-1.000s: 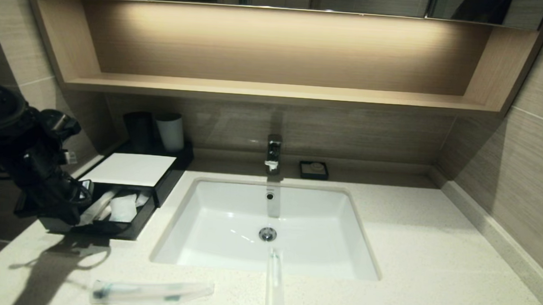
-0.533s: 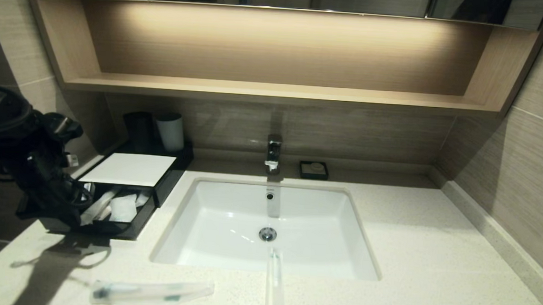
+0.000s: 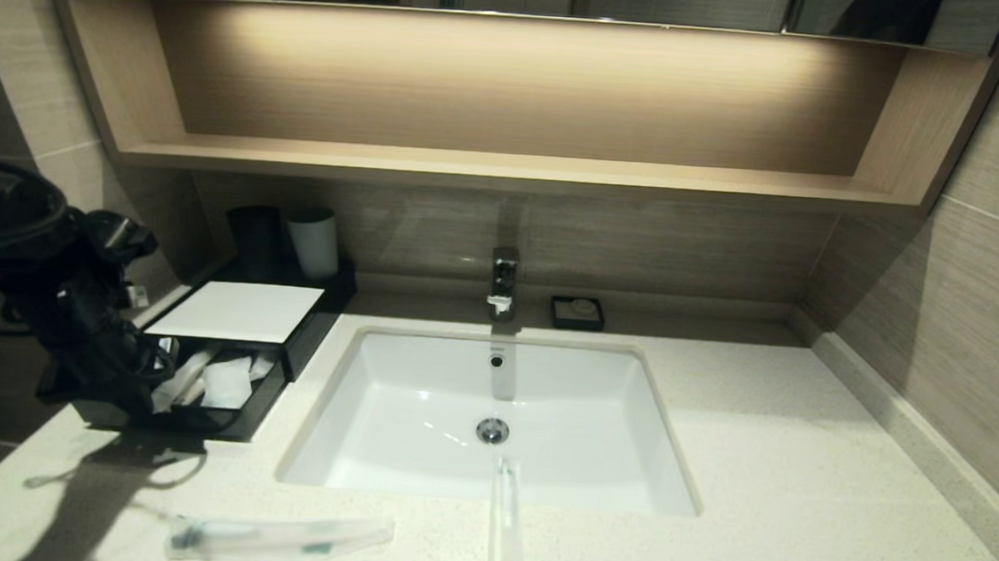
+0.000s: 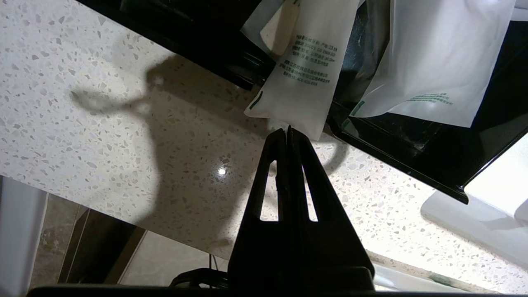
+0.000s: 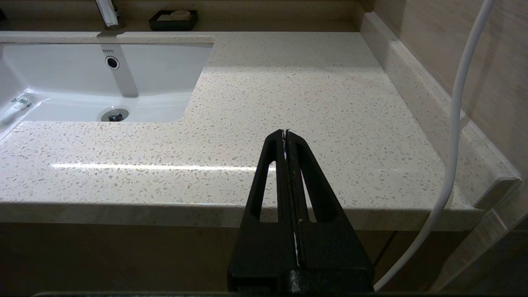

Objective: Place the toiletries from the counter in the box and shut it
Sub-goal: Place the bathroom toiletry into the drawer

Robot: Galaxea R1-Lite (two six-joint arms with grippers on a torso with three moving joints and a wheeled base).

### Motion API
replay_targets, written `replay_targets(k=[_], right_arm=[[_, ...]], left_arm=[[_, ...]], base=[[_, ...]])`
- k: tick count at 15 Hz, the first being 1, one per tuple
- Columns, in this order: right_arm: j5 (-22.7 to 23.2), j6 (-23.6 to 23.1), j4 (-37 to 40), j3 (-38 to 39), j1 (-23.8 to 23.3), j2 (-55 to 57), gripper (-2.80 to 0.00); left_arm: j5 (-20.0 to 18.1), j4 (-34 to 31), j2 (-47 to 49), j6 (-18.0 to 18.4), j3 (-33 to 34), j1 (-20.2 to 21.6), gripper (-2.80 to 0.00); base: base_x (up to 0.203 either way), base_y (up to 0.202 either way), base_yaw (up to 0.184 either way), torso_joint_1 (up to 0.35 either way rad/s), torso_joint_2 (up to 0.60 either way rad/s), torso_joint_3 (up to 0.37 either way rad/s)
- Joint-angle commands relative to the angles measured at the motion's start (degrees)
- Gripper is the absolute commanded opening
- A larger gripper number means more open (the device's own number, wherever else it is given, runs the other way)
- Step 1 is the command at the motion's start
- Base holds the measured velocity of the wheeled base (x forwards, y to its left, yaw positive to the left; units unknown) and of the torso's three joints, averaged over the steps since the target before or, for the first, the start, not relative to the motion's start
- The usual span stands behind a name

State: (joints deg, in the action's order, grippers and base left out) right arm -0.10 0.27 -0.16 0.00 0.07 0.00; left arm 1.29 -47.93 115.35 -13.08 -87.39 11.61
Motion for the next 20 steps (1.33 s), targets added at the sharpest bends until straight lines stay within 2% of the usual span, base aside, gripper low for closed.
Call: replay_targets(k=[1, 20], right_arm=[[0.01, 0.0, -0.02, 0.09, 0.01, 0.0, -2.8], [0.01, 0.0, -0.02, 0.09, 0.01, 0.0, -2.8]], left_arm=[[0.03, -0.18, 0.51, -0.1, 0.03, 0.0, -2.8], [-0.23, 5.29, 2.35, -0.81, -0.06, 0.0, -2.8]], base=[[0.0, 0.0, 0.0, 0.0, 0.0, 0.0], [0.0, 0.0, 0.0, 0.0, 0.0, 0.0]])
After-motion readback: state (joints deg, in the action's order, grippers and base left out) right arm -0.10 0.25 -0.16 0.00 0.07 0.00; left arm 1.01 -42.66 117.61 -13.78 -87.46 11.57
